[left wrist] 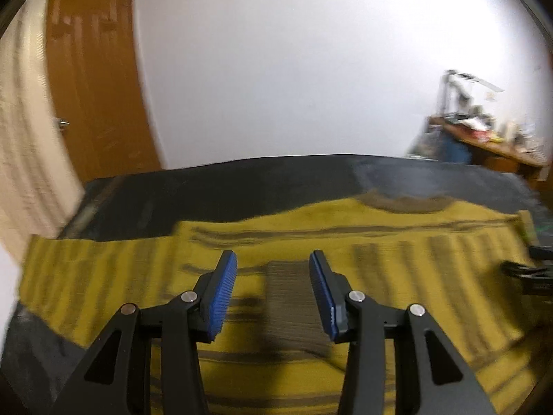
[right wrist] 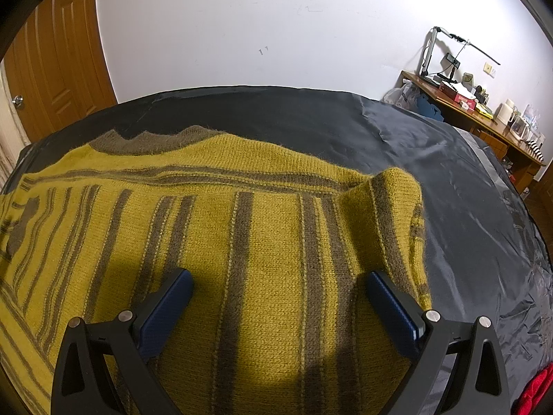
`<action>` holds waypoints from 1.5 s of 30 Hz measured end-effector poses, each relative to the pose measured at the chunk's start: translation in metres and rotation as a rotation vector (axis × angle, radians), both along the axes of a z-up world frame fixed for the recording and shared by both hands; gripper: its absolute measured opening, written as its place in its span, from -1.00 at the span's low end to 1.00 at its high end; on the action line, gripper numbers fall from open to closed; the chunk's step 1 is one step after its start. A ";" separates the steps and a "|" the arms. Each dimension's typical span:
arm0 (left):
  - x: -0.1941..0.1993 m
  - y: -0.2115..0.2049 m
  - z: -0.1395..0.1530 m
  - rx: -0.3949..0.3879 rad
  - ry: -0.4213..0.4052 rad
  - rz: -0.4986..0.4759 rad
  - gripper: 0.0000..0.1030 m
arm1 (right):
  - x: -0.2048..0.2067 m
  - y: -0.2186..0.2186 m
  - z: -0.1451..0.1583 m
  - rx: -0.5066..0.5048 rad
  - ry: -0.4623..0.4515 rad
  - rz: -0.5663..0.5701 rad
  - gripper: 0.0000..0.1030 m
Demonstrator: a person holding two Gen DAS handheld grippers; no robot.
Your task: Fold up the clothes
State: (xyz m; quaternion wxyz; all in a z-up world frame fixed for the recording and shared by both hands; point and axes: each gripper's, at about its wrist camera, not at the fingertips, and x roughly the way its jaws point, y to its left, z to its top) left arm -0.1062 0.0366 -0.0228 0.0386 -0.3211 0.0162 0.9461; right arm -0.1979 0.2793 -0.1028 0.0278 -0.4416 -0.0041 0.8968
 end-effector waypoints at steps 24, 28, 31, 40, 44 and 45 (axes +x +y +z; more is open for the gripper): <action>-0.047 -0.047 -0.053 0.065 -0.261 0.155 0.35 | 0.000 0.000 0.000 -0.002 0.000 -0.001 0.98; -0.047 -0.048 -0.053 0.067 -0.259 0.153 0.37 | 0.001 0.001 0.001 -0.004 -0.002 0.003 0.98; -0.047 -0.049 -0.051 0.091 -0.264 0.138 0.38 | 0.001 0.002 0.001 -0.006 -0.003 0.006 0.98; -0.025 0.005 -0.033 0.112 -0.239 -0.148 0.53 | 0.011 0.003 0.006 -0.019 -0.010 -0.016 0.98; -0.028 0.013 -0.047 0.033 -0.264 -0.136 0.53 | 0.038 -0.011 0.014 -0.022 0.002 -0.008 0.98; -0.027 0.014 -0.048 0.019 -0.259 -0.136 0.53 | 0.043 -0.016 0.012 -0.005 -0.001 0.004 0.98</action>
